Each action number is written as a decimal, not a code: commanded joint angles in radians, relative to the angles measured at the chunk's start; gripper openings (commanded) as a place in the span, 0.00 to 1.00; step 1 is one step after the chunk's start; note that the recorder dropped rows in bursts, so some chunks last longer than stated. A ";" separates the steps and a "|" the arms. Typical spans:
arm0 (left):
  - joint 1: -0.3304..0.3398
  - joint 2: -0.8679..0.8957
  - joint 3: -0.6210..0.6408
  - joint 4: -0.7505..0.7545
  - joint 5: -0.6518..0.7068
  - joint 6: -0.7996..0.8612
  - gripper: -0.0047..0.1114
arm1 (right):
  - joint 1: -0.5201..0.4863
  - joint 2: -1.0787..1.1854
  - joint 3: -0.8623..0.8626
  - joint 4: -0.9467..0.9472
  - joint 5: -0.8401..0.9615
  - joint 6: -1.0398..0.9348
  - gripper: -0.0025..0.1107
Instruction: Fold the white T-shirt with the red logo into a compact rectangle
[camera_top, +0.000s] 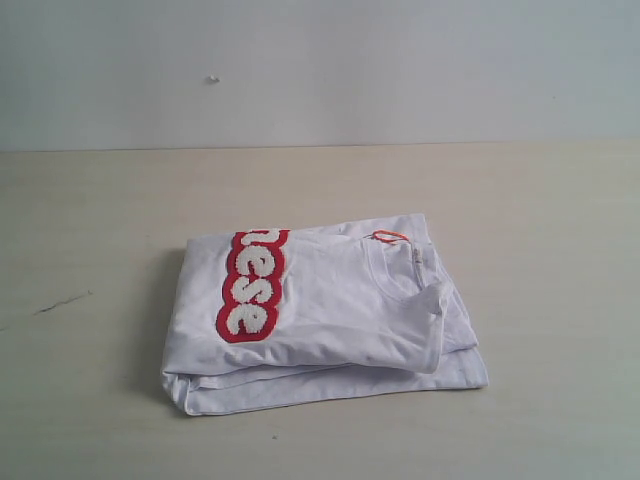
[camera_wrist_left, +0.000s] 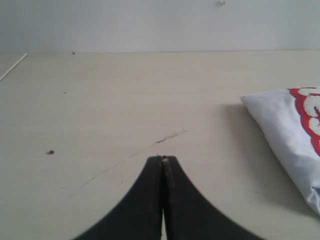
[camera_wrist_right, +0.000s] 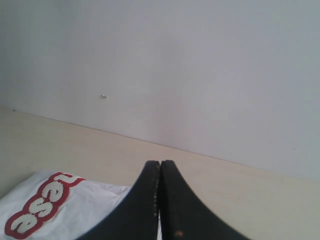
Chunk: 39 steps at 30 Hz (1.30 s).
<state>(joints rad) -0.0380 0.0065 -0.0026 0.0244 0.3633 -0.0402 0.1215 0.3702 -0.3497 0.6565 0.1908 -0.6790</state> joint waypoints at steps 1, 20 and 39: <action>0.029 -0.007 0.003 0.008 -0.007 -0.007 0.04 | -0.005 -0.006 0.005 -0.002 0.001 0.001 0.02; 0.029 -0.007 0.003 0.008 -0.007 -0.007 0.04 | -0.005 -0.006 0.005 -0.002 0.001 0.001 0.02; 0.028 -0.007 0.003 0.008 -0.007 -0.005 0.04 | -0.189 -0.121 0.005 -0.006 0.089 -0.001 0.02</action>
<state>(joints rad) -0.0125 0.0065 -0.0026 0.0263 0.3651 -0.0402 -0.0135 0.2892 -0.3497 0.6565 0.2428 -0.6790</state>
